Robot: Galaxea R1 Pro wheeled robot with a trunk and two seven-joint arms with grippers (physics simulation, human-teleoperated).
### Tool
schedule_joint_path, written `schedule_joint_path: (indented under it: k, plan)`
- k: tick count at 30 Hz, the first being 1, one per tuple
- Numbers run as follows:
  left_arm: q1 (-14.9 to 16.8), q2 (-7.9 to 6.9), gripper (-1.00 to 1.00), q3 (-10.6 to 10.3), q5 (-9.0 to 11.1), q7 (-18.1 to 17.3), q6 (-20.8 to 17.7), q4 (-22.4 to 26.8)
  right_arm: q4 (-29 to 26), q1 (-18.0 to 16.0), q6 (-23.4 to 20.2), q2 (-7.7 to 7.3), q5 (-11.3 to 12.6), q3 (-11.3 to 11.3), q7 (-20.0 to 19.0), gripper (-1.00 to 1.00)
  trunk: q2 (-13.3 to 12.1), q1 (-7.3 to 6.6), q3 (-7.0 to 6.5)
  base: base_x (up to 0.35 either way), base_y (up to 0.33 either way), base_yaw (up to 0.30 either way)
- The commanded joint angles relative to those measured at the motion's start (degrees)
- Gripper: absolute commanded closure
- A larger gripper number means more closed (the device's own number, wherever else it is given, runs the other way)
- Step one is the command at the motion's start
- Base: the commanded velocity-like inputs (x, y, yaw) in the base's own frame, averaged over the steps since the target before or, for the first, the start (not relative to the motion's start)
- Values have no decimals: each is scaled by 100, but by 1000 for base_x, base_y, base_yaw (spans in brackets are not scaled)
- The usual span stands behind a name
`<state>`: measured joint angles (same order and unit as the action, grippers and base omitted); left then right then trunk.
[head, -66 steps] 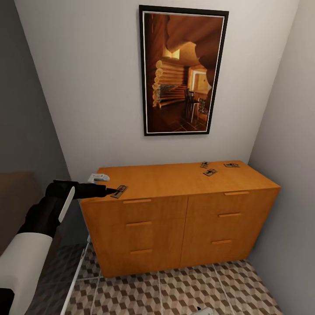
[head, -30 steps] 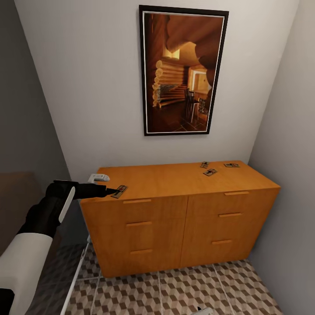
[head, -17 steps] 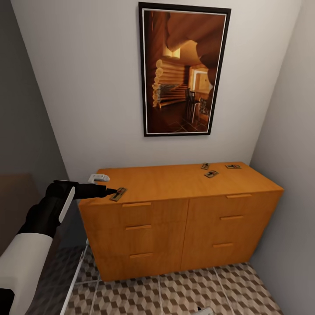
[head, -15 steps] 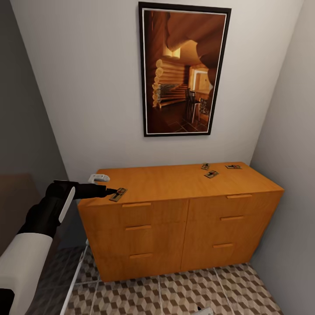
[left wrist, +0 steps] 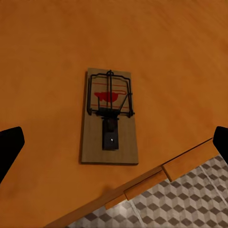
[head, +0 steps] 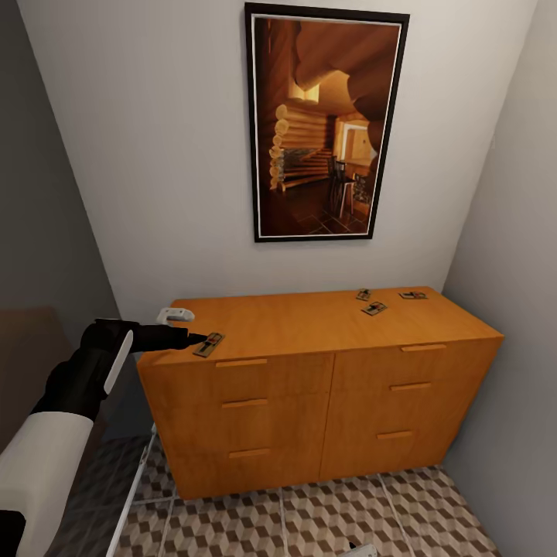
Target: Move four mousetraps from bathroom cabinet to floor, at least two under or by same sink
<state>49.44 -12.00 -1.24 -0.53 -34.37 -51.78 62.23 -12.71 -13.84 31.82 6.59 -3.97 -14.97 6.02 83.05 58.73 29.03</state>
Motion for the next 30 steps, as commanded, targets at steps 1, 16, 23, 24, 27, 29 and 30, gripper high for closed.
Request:
schedule_joint_path:
  k: [1,16,23,24,27,29,30]
  plan:
    - [4,-4,-100,-9,-6,-17,-25,3,5,-5,8,0,-42,-24,59,-100,3,0,6,1,0,0]
    - [-20,-4,-100,-16,-8,-17,-25,-35,5,-5,8,21,-36,-25,44,-100,3,0,6,0,0,0]
    - [-22,-4,-100,-24,-8,-17,-25,-35,5,-5,8,31,-34,-26,34,-100,3,0,7,0,0,0]
    - [-22,-4,-100,-26,-8,-17,-25,-35,5,-5,8,30,-34,-26,33,-100,3,0,9,0,0,0]
    - [-22,-4,-100,-31,-8,-17,-25,-37,5,-5,8,32,-33,-26,32,-100,3,0,20,0,0,0]
    - [-22,-4,-100,-32,-8,-17,-25,-39,5,-5,8,33,-33,-25,32,-100,3,0,33,0,0,0]
    - [-22,-4,-100,-32,-8,-17,-25,-40,5,-5,8,34,-33,-26,32,-100,3,0,40,0,0,0]
